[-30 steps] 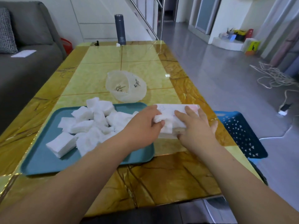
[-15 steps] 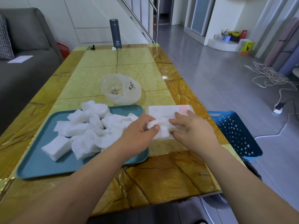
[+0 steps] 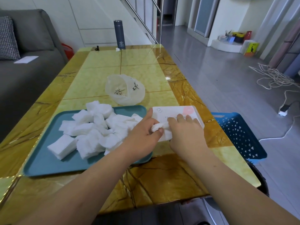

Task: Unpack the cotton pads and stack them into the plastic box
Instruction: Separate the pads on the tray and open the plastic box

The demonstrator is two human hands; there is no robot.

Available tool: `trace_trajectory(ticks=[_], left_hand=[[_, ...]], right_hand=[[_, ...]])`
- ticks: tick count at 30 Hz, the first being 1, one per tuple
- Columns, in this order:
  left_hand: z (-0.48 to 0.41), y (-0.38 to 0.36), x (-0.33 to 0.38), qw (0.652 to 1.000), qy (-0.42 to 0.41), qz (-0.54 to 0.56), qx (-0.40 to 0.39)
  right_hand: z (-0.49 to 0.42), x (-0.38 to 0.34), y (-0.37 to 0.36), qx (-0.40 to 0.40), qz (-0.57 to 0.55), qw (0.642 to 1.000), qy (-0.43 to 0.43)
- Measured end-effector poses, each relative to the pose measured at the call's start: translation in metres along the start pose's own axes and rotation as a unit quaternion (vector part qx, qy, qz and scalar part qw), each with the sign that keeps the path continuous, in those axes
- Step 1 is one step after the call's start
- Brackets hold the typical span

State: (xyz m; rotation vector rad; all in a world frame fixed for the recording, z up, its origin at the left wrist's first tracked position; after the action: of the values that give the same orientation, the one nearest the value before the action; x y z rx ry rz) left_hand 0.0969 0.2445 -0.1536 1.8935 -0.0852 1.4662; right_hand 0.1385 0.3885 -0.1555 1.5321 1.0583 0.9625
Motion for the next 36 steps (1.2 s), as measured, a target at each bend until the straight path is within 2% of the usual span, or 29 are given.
trace_trajectory(ticks=[5, 11, 12, 14, 16, 19, 21, 31, 34, 36], left_hand=[[0.007, -0.005, -0.006, 0.998, -0.025, -0.043, -0.029], [0.005, 0.000, -0.013, 0.983, -0.031, -0.171, -0.066], [0.005, 0.001, -0.015, 0.980, -0.035, -0.183, -0.072], [0.005, 0.001, -0.020, 0.974, -0.040, -0.207, -0.080], [0.004, 0.000, -0.019, 0.971, -0.050, -0.225, -0.070], [-0.001, 0.001, -0.012, 0.979, -0.023, -0.198, -0.041], [-0.002, -0.003, -0.009, 0.982, -0.019, -0.185, -0.039], [0.001, -0.015, -0.007, 0.968, -0.059, -0.240, -0.053], [0.001, -0.014, -0.008, 0.972, -0.046, -0.227, -0.044], [0.000, -0.009, -0.010, 0.980, -0.050, -0.194, -0.016]], right_hand=[[-0.001, 0.006, -0.008, 0.033, -0.013, 0.999, 0.004], [0.003, 0.019, 0.000, 0.151, -0.116, 0.981, 0.043], [0.003, 0.024, -0.002, 0.147, -0.136, 0.979, 0.038], [0.003, 0.035, -0.005, 0.084, -0.198, 0.977, 0.002], [0.003, 0.051, -0.007, 0.002, -0.291, 0.953, -0.085], [0.002, 0.071, -0.014, -0.078, -0.451, 0.859, -0.231], [0.003, 0.072, -0.023, -0.097, -0.511, 0.815, -0.256], [0.006, 0.060, -0.031, -0.021, -0.535, 0.806, -0.251], [0.004, 0.062, -0.025, -0.040, -0.514, 0.826, -0.230], [0.005, 0.064, -0.023, -0.061, -0.538, 0.810, -0.225]])
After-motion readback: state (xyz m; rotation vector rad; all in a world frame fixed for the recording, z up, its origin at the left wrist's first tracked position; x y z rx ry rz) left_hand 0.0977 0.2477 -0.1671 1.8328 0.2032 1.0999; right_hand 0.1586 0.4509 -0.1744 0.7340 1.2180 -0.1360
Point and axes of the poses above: each hand's wrist, its own z-axis away from the middle knuckle, its own y-axis out of the back of the hand, x = y × z, the point moved 3 cm from there along -z, towards the middle knuckle, and after that the axes turned 7 degrees about -y, right-handed, at the moved point
